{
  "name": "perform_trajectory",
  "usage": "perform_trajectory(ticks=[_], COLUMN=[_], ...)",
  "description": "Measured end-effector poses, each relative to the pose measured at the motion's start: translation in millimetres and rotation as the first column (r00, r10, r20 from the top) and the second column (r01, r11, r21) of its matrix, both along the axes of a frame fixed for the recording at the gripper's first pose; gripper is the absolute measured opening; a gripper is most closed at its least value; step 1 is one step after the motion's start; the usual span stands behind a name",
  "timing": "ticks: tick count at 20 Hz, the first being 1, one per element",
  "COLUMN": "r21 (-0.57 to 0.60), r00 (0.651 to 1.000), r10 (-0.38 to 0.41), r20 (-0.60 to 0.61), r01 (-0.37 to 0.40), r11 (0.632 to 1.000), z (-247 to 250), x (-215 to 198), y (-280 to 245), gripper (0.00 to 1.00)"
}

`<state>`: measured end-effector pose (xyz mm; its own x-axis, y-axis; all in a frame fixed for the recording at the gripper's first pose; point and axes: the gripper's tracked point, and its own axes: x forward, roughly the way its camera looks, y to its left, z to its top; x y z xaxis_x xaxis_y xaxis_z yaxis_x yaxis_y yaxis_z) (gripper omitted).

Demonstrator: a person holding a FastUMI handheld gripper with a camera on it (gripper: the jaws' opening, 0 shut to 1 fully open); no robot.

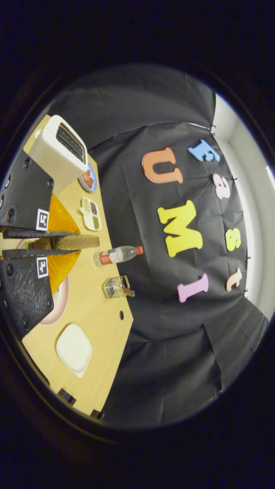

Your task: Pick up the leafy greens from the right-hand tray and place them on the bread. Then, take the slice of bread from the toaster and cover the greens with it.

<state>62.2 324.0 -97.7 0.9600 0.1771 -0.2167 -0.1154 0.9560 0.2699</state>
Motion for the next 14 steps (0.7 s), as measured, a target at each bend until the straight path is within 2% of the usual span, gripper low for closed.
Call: perform_trajectory(ticks=[2,6,11,13,14], r21=[0.018,0.075,0.049,0.01,-0.002], r00=[1.0,0.997,0.997,0.996,0.995], r10=[-0.006,0.033,0.01,0.007,0.011], r20=[-0.016,-0.063,-0.075,-0.09,-0.1], r01=[0.006,-0.028,-0.006,-0.006,-0.011], r11=[1.0,0.997,0.999,1.0,1.0], z=[-14,-37,-45,-50,-55], x=[4,3,8,7,7], y=[-3,5,-9,-16,-20], gripper=[0.1,0.1,0.1,0.14,0.19])
